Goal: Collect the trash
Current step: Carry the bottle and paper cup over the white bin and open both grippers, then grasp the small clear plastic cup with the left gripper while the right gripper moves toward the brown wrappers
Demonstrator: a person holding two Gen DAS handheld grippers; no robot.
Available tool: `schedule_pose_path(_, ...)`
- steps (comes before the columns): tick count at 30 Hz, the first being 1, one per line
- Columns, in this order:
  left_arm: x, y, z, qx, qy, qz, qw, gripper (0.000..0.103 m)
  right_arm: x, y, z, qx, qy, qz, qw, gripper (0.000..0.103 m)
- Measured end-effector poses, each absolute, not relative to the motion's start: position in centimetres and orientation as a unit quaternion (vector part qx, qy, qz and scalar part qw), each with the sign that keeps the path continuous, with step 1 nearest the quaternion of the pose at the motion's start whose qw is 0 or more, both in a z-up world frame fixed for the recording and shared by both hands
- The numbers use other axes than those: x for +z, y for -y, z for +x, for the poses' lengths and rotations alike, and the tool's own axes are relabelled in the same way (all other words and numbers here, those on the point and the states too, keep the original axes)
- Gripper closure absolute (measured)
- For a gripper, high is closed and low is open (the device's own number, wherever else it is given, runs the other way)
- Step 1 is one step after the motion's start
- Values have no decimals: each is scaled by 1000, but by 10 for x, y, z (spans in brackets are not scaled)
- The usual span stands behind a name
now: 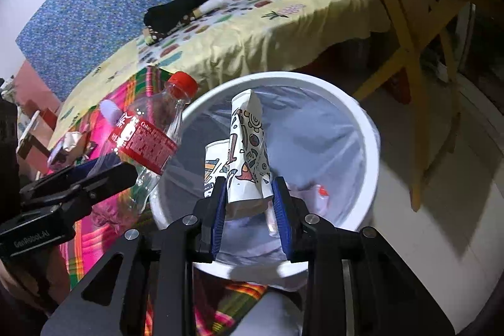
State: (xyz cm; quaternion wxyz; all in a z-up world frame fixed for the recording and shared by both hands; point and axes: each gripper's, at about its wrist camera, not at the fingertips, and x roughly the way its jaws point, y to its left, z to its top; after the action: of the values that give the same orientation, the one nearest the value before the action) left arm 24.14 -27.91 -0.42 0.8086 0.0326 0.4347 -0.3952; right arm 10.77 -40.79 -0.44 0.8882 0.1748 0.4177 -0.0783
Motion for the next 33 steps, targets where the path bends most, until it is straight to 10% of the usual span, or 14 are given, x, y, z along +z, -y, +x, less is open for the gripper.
schedule_pose_path(10,-6,283,245,-407,-429,19,806,39,-4,415,104,-95,-413,178,888,56)
schedule_pose_path(33,18,125,214,-286,-395,-6,873,39,22,327,124,41,-366,145,918,55)
